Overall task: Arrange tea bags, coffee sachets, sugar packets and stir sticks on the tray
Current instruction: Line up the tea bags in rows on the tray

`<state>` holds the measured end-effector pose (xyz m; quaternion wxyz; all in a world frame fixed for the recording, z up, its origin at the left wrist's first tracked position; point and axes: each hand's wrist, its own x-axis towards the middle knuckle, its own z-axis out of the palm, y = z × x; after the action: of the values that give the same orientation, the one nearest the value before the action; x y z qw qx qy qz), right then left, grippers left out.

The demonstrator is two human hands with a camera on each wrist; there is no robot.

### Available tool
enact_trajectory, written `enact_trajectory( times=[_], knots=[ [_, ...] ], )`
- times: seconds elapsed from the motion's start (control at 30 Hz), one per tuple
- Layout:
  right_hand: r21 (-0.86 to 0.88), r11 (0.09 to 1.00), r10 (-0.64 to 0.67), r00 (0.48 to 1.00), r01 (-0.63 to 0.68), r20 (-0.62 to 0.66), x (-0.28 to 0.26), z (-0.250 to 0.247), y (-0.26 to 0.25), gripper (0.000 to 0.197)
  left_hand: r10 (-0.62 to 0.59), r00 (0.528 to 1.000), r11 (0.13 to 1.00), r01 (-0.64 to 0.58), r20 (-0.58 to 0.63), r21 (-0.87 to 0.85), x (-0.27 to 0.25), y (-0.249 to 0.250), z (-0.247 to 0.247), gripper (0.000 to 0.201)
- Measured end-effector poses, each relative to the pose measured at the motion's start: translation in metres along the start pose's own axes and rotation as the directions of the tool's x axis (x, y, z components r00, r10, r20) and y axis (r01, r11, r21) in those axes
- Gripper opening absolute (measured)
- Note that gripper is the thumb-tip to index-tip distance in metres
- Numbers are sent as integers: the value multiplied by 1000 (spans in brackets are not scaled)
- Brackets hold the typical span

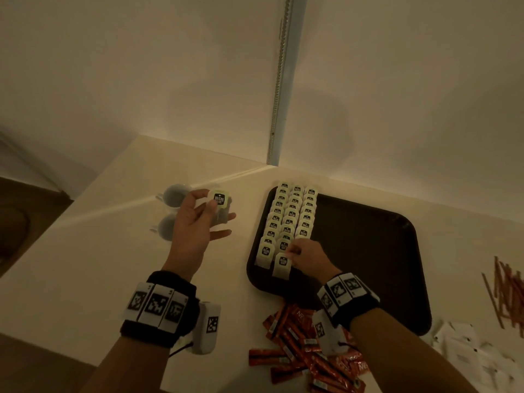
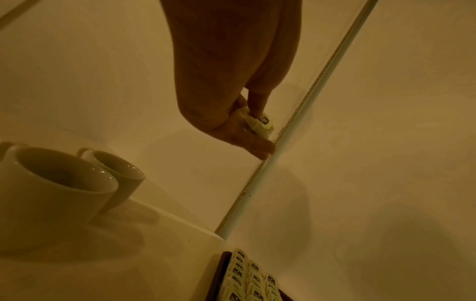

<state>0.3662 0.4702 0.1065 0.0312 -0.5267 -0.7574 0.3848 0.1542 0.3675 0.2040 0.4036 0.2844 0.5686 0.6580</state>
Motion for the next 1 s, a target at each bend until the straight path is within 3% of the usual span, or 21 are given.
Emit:
enact_trajectory(
  times=[0.1,0.37,0.47,0.57,0.63,0.83,1.0],
  knots=[
    [32,999,8,996,-5,-87,7,6,2,8,-9,1000,999,9,0,-53,1,-1,0,14],
    [61,998,28,990,-19,-138,12,10,-4,12,-51,998,996,54,32,-73,4,-5,5,17],
    [254,957,-73,966,137,-246,4,-10,-39,17,-59,993,997,63,99,-33,3,-6,9,12],
    [353,842,-307,901,407,-306,-10,-44,-93,18,-22,983,998,12,184,54,2,-2,19,15],
    [311,794,-443,848,522,-292,-17,-62,-123,14,6,973,999,-16,229,43,1,3,29,18],
    [88,762,-596,748,642,-293,-32,-103,-159,5,114,944,993,-101,308,-56,-4,18,49,23],
    [-132,745,-667,729,654,-156,-53,-142,-187,7,120,938,992,-99,326,-79,-3,25,61,17]
  ],
)
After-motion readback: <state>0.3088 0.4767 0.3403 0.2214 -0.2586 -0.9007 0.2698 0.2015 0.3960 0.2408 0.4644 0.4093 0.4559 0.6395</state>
